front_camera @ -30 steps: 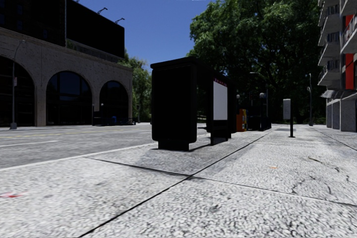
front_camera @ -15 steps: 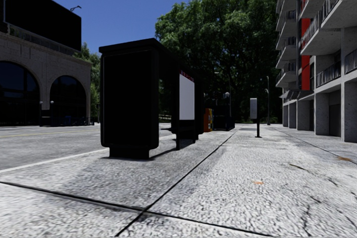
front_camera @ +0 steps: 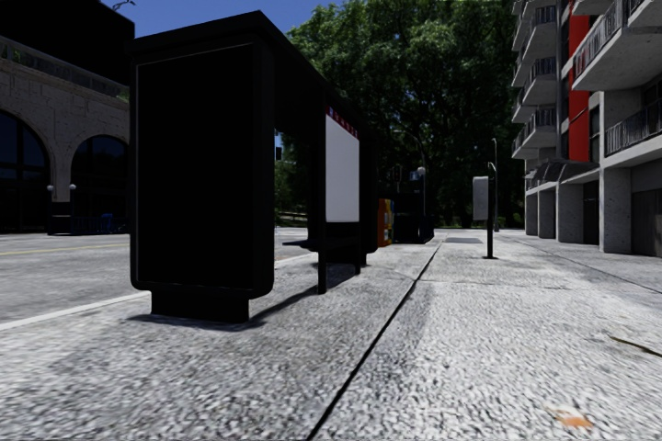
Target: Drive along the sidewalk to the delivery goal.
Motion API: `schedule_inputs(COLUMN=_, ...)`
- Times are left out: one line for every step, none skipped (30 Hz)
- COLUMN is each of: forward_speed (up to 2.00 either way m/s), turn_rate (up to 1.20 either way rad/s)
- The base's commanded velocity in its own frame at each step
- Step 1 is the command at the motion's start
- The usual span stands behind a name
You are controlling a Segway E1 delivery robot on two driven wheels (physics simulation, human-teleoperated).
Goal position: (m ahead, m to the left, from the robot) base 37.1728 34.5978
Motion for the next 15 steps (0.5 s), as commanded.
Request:
schedule_inputs(forward_speed=2.00, turn_rate=-0.36)
schedule_inputs(forward_speed=2.00, turn_rate=-0.36)
schedule_inputs(forward_speed=2.00, turn_rate=-0.37)
schedule_inputs(forward_speed=2.00, turn_rate=-0.37)
schedule_inputs(forward_speed=2.00, turn_rate=-0.37)
schedule_inputs(forward_speed=2.00, turn_rate=-0.37)
schedule_inputs(forward_speed=2.00, turn_rate=-0.37)
schedule_inputs(forward_speed=2.00, turn_rate=-0.37)
schedule_inputs(forward_speed=2.00, turn_rate=-0.37)
schedule_inputs(forward_speed=2.00, turn_rate=-0.37)
schedule_inputs(forward_speed=2.00, turn_rate=-0.37)
schedule_inputs(forward_speed=2.00, turn_rate=-0.37)
schedule_inputs(forward_speed=2.00, turn_rate=-0.37)
schedule_inputs(forward_speed=2.00, turn_rate=-0.37)
schedule_inputs(forward_speed=2.00, turn_rate=-0.37)
